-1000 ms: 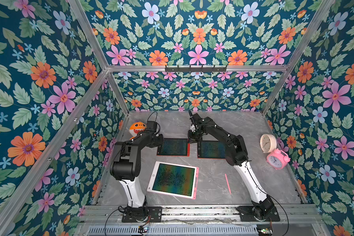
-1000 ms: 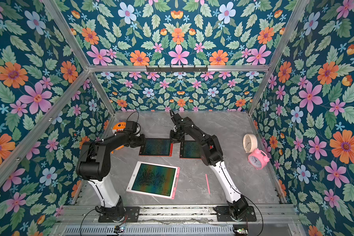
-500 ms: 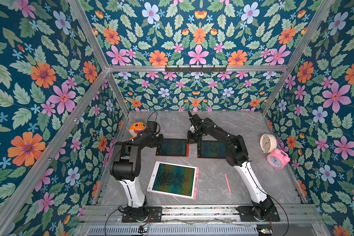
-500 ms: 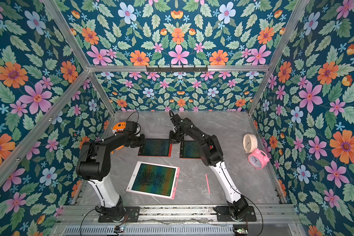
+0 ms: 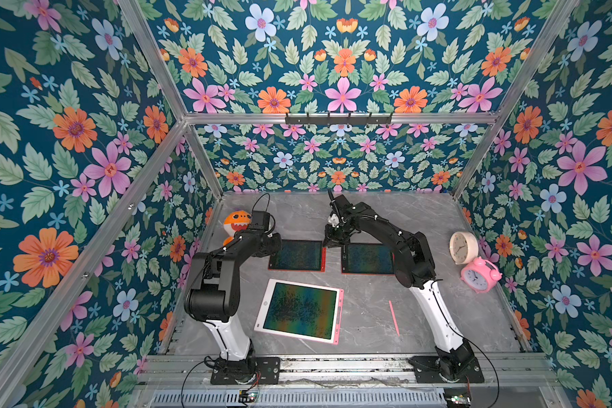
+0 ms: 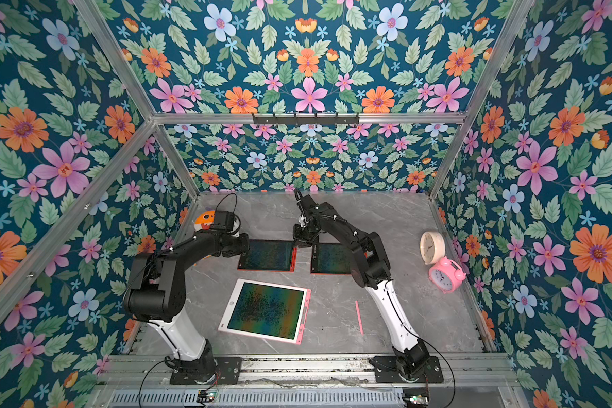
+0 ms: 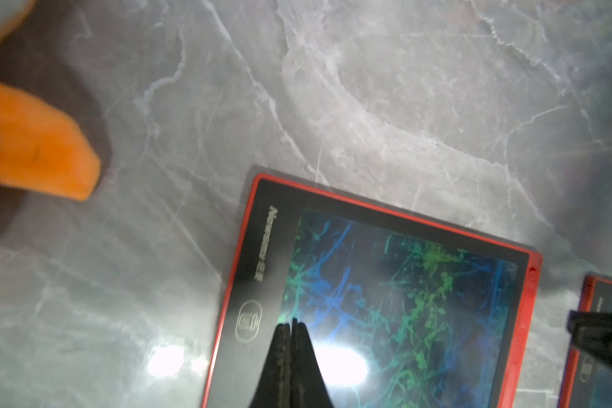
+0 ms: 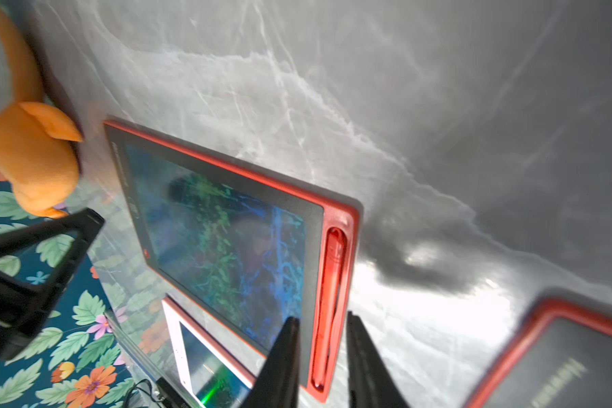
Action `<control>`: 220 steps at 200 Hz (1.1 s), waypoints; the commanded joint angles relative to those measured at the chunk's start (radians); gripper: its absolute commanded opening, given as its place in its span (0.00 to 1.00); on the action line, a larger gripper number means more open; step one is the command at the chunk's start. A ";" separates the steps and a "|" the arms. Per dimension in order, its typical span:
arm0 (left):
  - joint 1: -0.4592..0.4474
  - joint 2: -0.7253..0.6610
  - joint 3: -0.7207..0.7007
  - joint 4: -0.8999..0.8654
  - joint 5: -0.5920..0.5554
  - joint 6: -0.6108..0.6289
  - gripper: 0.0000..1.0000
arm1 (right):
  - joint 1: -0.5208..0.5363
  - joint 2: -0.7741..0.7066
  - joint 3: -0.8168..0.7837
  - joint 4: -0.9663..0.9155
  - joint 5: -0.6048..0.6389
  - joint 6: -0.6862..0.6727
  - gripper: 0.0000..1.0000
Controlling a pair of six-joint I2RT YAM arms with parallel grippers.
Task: Place the stylus back onto the writing tablet
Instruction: Place the stylus on the writing tablet.
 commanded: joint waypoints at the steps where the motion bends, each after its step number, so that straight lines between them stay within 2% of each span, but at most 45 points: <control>1: 0.000 -0.011 -0.009 -0.029 -0.042 -0.002 0.00 | -0.002 -0.015 -0.005 0.031 -0.037 -0.005 0.18; 44: 0.000 0.033 0.002 -0.043 -0.039 -0.017 0.00 | -0.002 -0.008 -0.011 0.038 -0.063 -0.007 0.12; 142: 0.000 0.083 0.009 -0.083 -0.141 -0.035 0.00 | 0.007 0.010 -0.025 0.027 -0.075 -0.024 0.07; 220: 0.000 0.103 0.013 -0.091 -0.152 -0.047 0.00 | 0.019 0.053 -0.044 -0.008 0.006 -0.056 0.00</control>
